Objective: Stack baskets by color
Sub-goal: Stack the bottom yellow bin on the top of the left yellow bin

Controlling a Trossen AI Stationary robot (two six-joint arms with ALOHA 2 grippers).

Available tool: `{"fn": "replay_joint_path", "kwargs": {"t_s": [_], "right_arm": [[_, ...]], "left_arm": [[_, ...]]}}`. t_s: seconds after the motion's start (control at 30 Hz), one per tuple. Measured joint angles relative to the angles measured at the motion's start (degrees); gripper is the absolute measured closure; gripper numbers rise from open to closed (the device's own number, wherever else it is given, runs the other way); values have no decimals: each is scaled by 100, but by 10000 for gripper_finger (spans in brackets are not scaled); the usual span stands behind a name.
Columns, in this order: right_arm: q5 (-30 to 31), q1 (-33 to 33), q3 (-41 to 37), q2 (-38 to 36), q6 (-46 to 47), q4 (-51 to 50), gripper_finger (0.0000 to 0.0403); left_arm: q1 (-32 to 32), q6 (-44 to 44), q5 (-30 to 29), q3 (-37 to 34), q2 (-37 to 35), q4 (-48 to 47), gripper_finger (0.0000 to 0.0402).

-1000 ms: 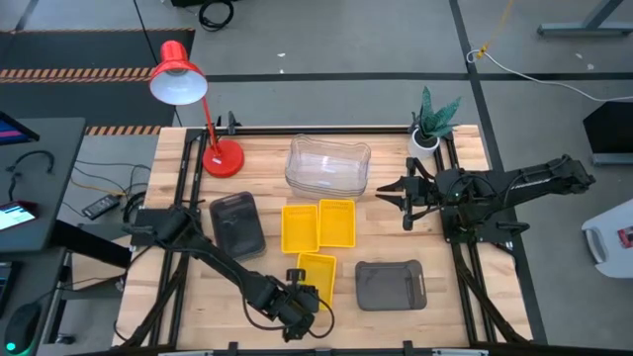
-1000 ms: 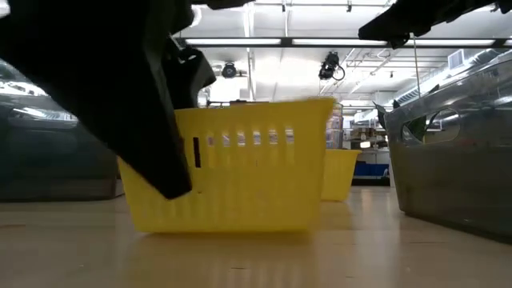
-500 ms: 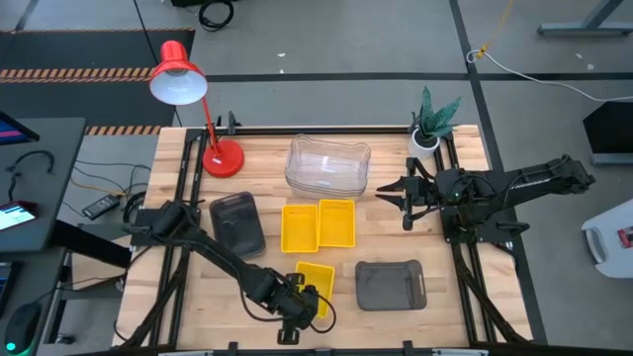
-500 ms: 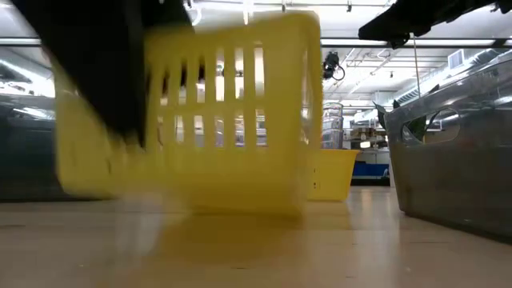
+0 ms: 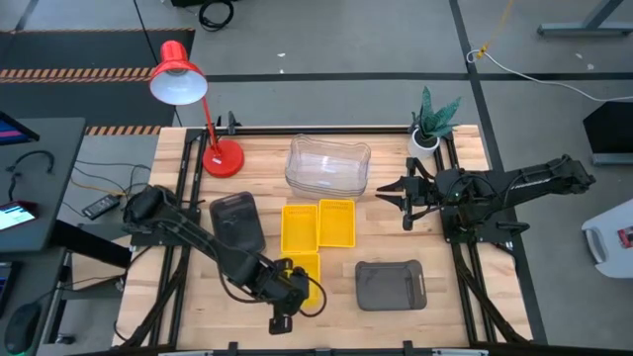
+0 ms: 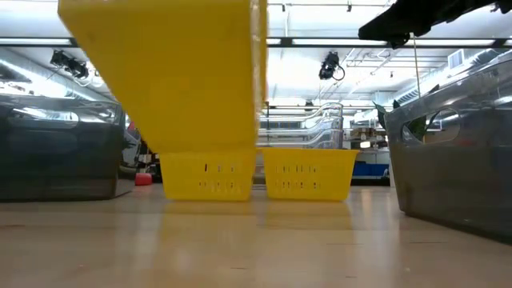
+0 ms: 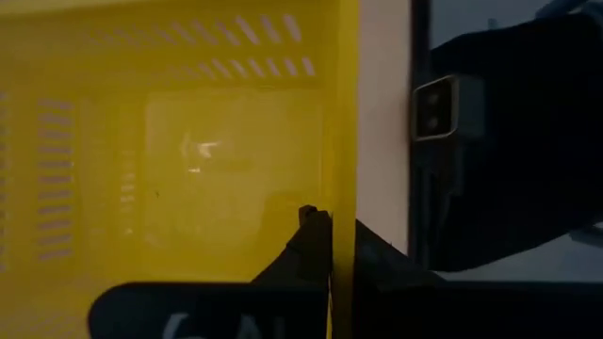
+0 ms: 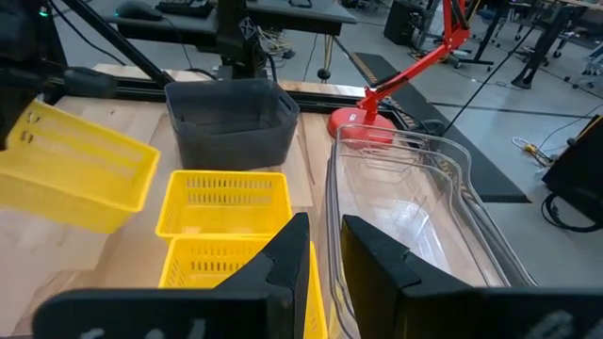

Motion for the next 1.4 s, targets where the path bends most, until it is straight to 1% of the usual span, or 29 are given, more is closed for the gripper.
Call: {"fn": "replay_joint_path", "kwargs": {"t_s": [0.1, 0.33, 0.43, 0.53, 0.67, 0.8, 0.87, 0.93, 1.0, 1.4], "right_arm": [[-6, 0, 0, 0, 2, 1, 332], [-12, 0, 0, -2, 22, 2, 332], [-56, 0, 0, -2, 26, 3, 332], [-112, -1, 0, -2, 26, 9, 332], [-149, 0, 0, -2, 26, 31, 332], [-149, -1, 0, -2, 26, 48, 332], [-168, 0, 0, -2, 26, 48, 332], [-206, -1, 0, -2, 27, 49, 332], [-212, -1, 0, 0, 26, 49, 332], [-340, 63, 0, 0, 31, 98, 332]], "left_arm": [[57, -14, 116, -1, -12, -210, 396], [284, 86, 787, 0, -150, -124, 396], [369, 91, 877, 2, -326, -166, 396], [423, 128, 772, 2, -482, -383, 396], [540, 334, 345, 2, -674, -673, 396], [681, 557, 54, -15, -672, -835, 396], [759, 636, -32, -45, -610, -755, 397], [819, 721, -89, -64, -493, -952, 397], [886, 870, -113, -68, -390, -908, 397], [1384, 1436, -355, -59, -93, -1136, 397]]}}
